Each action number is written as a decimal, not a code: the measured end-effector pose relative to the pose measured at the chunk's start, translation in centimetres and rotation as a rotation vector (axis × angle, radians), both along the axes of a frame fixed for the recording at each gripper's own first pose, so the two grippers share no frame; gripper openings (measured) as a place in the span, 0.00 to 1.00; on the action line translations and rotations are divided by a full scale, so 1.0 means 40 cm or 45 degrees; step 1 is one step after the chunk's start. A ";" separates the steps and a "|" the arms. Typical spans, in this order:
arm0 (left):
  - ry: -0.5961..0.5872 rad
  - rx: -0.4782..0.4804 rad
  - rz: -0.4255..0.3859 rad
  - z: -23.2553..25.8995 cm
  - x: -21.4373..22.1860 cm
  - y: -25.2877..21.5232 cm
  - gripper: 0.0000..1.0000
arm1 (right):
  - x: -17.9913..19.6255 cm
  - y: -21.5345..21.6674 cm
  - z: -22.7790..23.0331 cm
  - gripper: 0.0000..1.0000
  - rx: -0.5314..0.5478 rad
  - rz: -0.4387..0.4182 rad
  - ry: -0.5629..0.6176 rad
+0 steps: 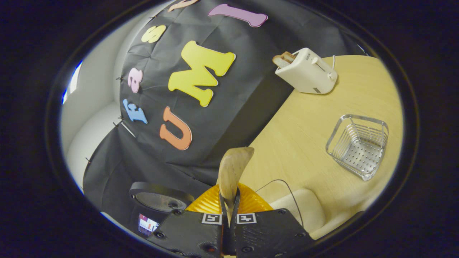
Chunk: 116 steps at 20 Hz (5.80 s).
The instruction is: Close the left gripper, press the button to open the rice cooker; take a wooden spoon from the chopstick holder with the right hand, scoop a spoonful of rice and pour it into the rice cooker, then put the wooden spoon back into the chopstick holder.
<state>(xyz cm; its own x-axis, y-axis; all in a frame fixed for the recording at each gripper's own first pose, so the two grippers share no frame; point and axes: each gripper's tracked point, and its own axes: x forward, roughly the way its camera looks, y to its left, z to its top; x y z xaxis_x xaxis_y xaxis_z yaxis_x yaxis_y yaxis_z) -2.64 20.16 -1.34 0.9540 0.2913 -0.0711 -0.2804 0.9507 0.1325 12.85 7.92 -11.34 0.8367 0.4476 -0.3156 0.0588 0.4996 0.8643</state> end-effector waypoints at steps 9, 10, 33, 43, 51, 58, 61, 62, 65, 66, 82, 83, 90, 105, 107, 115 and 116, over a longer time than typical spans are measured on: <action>-0.002 -0.019 0.047 -0.008 -0.021 0.067 0.98 | 0.024 0.124 0.087 0.00 0.178 0.095 0.034; -0.004 -0.022 0.052 -0.006 -0.026 0.075 0.98 | 0.029 0.144 0.106 0.00 0.183 0.106 0.020; -0.004 -0.012 0.117 0.005 -0.066 0.141 0.98 | 0.014 0.588 0.236 0.00 -0.079 0.404 -0.239; -0.010 0.004 0.129 0.010 -0.075 0.147 0.98 | 0.000 0.639 0.266 0.00 -0.425 0.421 -0.523; -0.025 0.004 0.121 0.023 -0.077 0.138 0.98 | -0.012 0.673 0.297 0.00 -0.639 0.436 -0.731; -0.045 -0.007 0.120 0.031 -0.084 0.147 0.98 | -0.033 0.722 0.332 0.00 -0.890 0.465 -0.970; -0.048 -0.002 0.116 0.035 -0.081 0.142 0.98 | -0.039 0.740 0.327 0.00 -1.000 0.462 -1.072; -0.051 -0.002 0.113 0.033 -0.079 0.141 0.98 | -0.045 0.750 0.327 0.00 -1.017 0.472 -1.089; -0.054 0.000 0.113 0.036 -0.083 0.142 0.98 | -0.051 0.768 0.321 0.00 -1.048 0.493 -1.117; -0.056 0.000 0.116 0.035 -0.083 0.145 0.98 | -0.053 0.770 0.327 0.00 -1.074 0.493 -1.140; -0.127 -0.065 0.135 0.066 -0.088 0.149 0.98 | -0.101 0.758 0.402 0.00 -1.030 0.522 -1.247; -0.130 -0.064 0.125 0.067 -0.086 0.139 0.98 | -0.101 0.745 0.411 0.00 -1.004 0.515 -1.228; -0.083 -0.057 0.007 0.054 -0.049 0.049 0.98 | -0.094 0.611 0.465 0.00 -0.853 0.441 -1.108; -0.082 -0.031 -0.166 0.065 -0.008 -0.106 0.98 | -0.082 -0.157 0.412 0.00 -0.994 -0.128 -0.783; -0.075 -0.029 -0.165 0.061 -0.009 -0.099 0.98 | -0.068 -0.257 0.375 0.00 -1.040 -0.212 -0.713; -0.060 -0.018 -0.160 0.056 -0.010 -0.098 0.98 | 0.001 -0.421 0.221 0.00 -1.124 -0.305 -0.540; -0.064 -0.022 -0.161 0.057 -0.011 -0.099 0.98 | 0.010 -0.429 0.211 0.00 -1.136 -0.312 -0.540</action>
<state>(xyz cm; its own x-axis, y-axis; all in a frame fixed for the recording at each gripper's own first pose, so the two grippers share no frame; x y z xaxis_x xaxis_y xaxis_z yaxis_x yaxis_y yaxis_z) -3.08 16.20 0.96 0.9855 0.1674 -0.0264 -0.1638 0.9809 0.1046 13.25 -9.25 -2.91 0.9943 -0.0049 -0.1066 0.0216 0.9875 0.1558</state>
